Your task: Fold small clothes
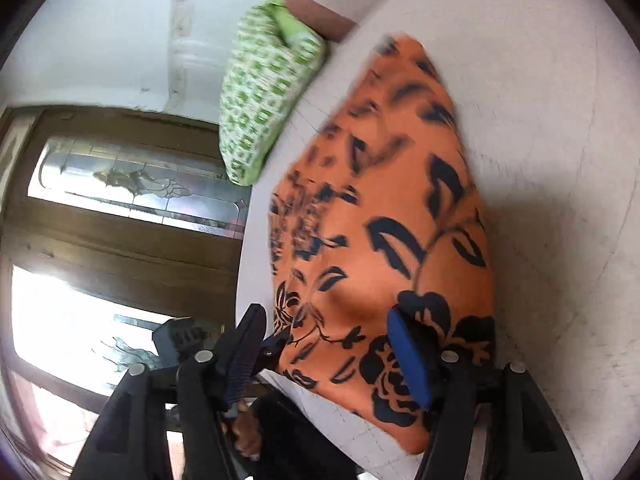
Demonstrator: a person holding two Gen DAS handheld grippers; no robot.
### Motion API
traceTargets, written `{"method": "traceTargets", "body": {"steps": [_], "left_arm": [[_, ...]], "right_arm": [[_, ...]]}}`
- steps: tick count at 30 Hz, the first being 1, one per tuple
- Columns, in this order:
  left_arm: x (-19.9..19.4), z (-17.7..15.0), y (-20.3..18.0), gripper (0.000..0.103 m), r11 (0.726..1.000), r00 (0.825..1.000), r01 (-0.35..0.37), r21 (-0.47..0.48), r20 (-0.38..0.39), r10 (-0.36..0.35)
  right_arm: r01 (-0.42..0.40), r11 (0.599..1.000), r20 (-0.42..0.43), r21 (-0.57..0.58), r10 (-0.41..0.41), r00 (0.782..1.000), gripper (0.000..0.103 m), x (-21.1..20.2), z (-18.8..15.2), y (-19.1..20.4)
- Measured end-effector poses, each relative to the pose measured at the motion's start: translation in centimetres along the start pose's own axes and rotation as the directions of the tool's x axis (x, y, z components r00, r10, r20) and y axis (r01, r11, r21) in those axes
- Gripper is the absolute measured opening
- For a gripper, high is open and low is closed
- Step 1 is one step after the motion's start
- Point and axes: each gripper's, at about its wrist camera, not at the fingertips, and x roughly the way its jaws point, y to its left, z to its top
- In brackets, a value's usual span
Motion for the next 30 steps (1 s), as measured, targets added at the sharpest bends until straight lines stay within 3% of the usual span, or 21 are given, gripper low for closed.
{"method": "traceTargets", "body": {"steps": [5,7,8,9,15,18,20,25,28,30], "left_arm": [[-0.7,1.9,-2.7,0.053,0.997,0.998,-0.016,0.072,0.059,0.012],[1.9,2.6,-2.9,0.053,0.996,0.997,-0.074,0.05,0.002,0.074],[2.7,2.1,-2.6,0.053,0.995,0.996,-0.089,0.034,-0.028,0.09],[3.1,2.0,-2.2,0.054,0.996,0.995,-0.092,0.013,-0.043,0.092],[2.8,2.5,-2.3,0.058,0.993,0.993,-0.113,0.029,-0.029,0.114],[2.9,2.6,-2.3,0.06,0.993,0.993,-0.114,0.017,-0.029,0.115],[2.8,2.6,-2.4,0.06,0.992,0.992,-0.125,0.025,-0.027,0.126],[2.9,2.7,-2.0,0.062,0.992,0.992,-0.125,0.014,-0.03,0.125],[3.1,3.0,-1.9,0.063,0.993,0.992,-0.119,0.008,-0.031,0.12],[2.8,2.5,-1.9,0.063,0.992,0.991,-0.127,0.008,-0.032,0.128]], "right_arm": [[-0.041,0.999,0.036,0.003,0.041,0.999,0.07,0.4,4.0,0.6],[0.017,0.997,0.022,0.08,-0.019,1.0,0.076,1.7,5.1,-2.0],[0.044,0.989,0.015,0.141,-0.046,0.999,0.072,2.2,5.1,-3.7],[0.018,0.986,0.034,0.168,-0.024,0.999,0.068,1.9,5.0,-4.0],[0.008,1.0,0.088,-0.001,-0.008,0.996,0.073,0.0,5.6,0.4],[0.118,0.989,0.056,0.095,-0.123,0.991,0.083,1.9,6.6,-2.8],[0.079,0.988,0.071,0.13,-0.088,0.994,0.083,1.7,6.6,-3.1],[0.067,0.998,0.103,-0.01,-0.066,0.993,0.083,1.5,9.0,1.0],[0.128,0.987,0.039,0.102,-0.132,0.99,0.085,4.2,10.3,-3.0],[0.063,0.986,0.088,0.154,-0.077,0.993,0.084,3.5,10.1,-3.9]]}}
